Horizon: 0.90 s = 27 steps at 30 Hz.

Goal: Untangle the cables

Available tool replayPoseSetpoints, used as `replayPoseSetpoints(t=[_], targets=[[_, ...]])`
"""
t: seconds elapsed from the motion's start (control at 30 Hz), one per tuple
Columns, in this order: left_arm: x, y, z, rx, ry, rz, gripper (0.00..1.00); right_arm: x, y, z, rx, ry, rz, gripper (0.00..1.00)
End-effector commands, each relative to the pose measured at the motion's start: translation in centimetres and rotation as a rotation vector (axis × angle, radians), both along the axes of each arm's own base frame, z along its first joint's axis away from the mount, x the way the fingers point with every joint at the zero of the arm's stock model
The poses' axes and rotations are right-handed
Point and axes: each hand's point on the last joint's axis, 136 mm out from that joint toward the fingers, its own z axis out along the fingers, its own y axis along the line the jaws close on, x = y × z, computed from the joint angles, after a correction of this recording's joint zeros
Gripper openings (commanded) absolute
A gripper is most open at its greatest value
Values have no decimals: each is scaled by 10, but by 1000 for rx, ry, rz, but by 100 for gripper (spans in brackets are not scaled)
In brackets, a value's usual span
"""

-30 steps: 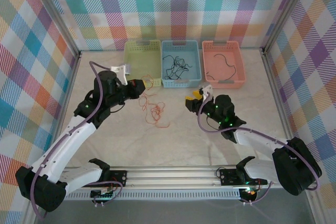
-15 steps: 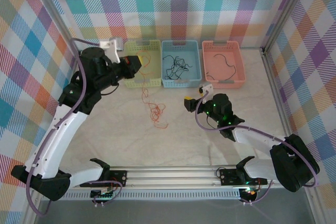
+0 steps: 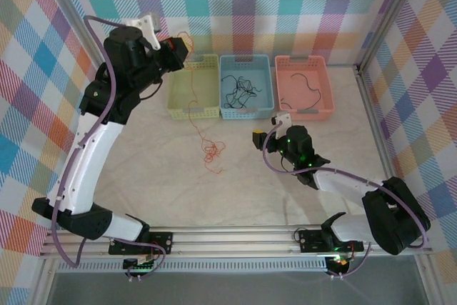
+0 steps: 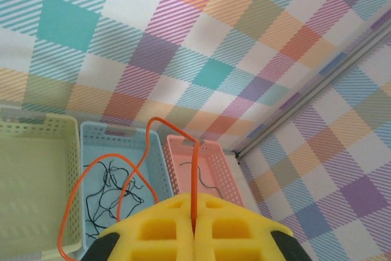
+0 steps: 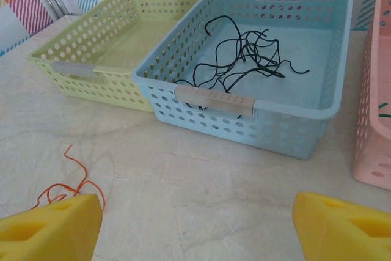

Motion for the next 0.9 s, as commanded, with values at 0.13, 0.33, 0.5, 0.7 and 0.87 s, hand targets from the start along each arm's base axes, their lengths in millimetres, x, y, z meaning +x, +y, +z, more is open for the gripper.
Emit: replayPoseSetpoints(t=[0.13,0.33,0.5,0.7,0.87], targets=[[2,5,47,-10,-66,-1,0,2,14,15,37,-28,56,81],[-7,-14,60,-63,-73,-118,0,-23,77,3,106,59,406,79],[-22,-27,73,-120,-74,-218,0,-58,129,-16,60,73,693,76],[-42,-43,79,-191,-36,-353,0,-90,159,-33,-103,-61,829,79],[-58,-54,94,-287,-24,-455,0,-90,165,-43,-156,-73,826,79]])
